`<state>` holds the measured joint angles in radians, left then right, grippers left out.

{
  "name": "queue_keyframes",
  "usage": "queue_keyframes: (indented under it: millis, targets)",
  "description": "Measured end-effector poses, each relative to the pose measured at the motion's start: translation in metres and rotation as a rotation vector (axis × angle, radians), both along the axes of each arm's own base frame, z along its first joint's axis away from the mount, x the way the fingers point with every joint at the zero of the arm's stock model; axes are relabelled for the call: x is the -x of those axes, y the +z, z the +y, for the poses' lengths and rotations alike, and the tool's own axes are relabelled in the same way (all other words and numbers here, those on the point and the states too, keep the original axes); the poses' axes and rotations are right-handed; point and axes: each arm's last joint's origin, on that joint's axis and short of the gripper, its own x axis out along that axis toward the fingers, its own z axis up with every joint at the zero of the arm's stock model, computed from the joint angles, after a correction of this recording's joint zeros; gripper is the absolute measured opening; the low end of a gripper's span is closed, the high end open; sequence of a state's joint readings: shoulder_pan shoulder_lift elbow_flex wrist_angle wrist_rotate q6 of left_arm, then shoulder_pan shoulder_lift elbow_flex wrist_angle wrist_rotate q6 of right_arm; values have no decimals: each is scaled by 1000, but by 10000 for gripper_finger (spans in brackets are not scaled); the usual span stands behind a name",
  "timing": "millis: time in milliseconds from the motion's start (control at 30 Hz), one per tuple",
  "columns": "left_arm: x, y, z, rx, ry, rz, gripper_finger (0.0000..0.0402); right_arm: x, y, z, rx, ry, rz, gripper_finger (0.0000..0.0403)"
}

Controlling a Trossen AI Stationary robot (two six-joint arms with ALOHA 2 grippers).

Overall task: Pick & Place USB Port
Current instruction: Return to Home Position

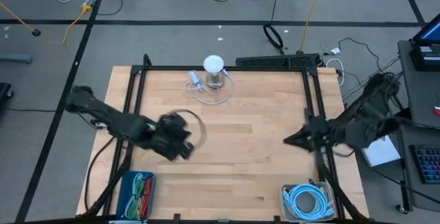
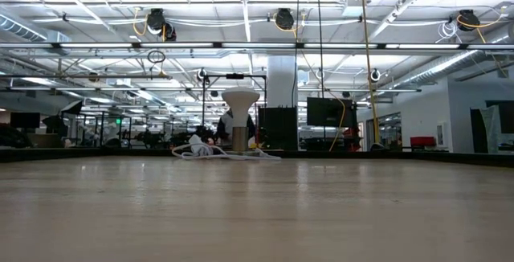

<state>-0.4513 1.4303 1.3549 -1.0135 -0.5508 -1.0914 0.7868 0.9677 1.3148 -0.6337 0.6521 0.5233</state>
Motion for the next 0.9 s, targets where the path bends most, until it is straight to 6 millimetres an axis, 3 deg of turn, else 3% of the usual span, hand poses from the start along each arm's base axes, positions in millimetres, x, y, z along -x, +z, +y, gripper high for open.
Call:
queue_keyframes:
  millis: [167,267,367,600,767,900]
  targets:
    - [54,-18,26,145,133,-458,0,40,-13,-40,140,11,173,0]
    - [68,-27,34,171,118,-701,0,67,-24,-66,185,-1,265,0]
    - [74,-35,41,137,93,-823,0,94,-34,-92,129,42,258,0]
    - [72,-43,49,-84,-8,-757,0,140,-84,-130,-26,267,108,0]
    - [70,-44,55,-164,-25,-718,0,145,-124,-133,26,346,55,0]
    - [71,-53,58,-151,-52,-631,0,139,-149,-127,115,362,164,0]
